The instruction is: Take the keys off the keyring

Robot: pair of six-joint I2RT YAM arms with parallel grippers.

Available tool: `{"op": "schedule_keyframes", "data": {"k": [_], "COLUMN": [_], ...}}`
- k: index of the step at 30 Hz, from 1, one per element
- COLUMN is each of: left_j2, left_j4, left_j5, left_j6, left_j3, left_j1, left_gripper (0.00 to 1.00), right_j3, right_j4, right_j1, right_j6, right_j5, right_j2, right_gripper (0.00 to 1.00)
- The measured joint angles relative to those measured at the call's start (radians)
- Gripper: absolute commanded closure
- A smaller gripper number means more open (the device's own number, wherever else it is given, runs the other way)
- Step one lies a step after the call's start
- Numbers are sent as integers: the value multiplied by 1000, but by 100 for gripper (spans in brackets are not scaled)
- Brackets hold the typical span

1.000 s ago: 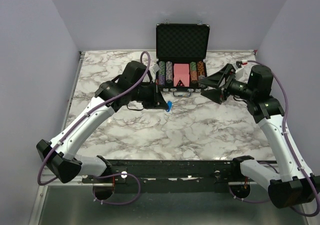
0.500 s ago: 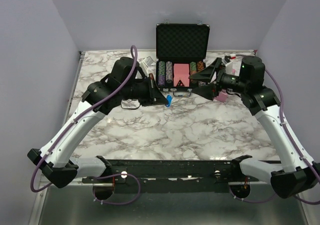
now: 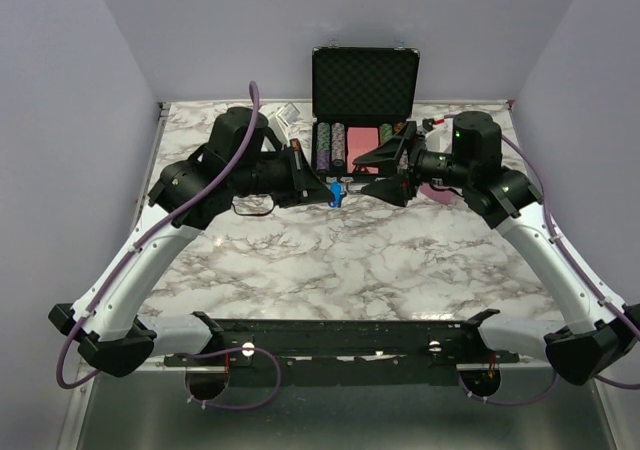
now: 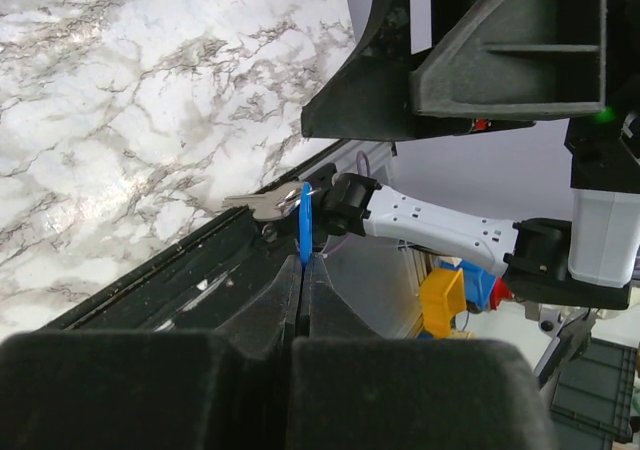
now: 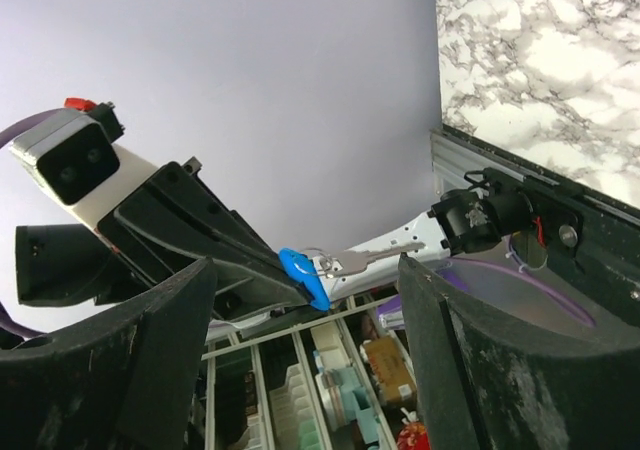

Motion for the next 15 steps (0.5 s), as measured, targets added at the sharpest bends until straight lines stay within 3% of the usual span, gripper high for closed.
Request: {"op": "schedule_keyframes", "data": {"k": [11,15], "left_j2": [3,10], "left_j4": [-18,-22], "left_j5": [-5,-5], "left_j6": [6,11], "left_j3": [40,60], "left_j1": [0,0], "left_gripper": [100,100], "right_j3": [27,39], "right_j4": [-28,-32], "right_j1": [90,124], "right_j6": [109,137], "right_j5": [72,93], "right_j2": [24,42], "right_gripper": [24,31]}}
